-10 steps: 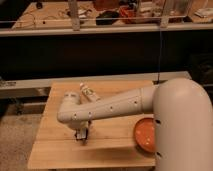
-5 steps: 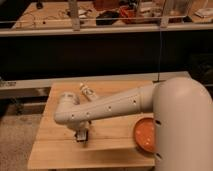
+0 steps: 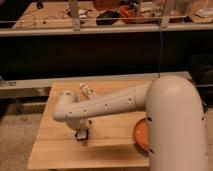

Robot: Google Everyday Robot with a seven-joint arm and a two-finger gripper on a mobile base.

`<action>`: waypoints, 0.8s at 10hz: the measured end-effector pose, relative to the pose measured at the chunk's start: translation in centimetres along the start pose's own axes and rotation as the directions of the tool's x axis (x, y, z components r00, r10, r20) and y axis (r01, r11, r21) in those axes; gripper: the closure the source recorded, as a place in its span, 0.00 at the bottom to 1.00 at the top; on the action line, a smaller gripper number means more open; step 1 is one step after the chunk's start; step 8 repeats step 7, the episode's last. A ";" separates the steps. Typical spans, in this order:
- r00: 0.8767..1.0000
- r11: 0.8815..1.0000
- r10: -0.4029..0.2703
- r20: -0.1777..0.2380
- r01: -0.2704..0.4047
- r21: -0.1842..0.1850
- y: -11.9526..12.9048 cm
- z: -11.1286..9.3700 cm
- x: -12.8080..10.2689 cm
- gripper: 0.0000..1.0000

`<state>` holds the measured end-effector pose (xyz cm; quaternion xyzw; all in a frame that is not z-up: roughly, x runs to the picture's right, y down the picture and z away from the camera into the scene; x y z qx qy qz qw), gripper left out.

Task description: Place the eraser on the white sponge

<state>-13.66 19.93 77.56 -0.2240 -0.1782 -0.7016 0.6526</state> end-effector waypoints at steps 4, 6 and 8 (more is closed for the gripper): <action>1.000 1.000 -0.014 0.002 0.014 -0.008 0.0 -0.1 0.2 0.20; 0.999 1.000 -0.021 -0.032 0.021 -0.014 0.0 -1.7 0.1 0.20; 0.998 1.000 -0.023 -0.055 0.022 -0.017 0.0 -3.0 0.0 0.20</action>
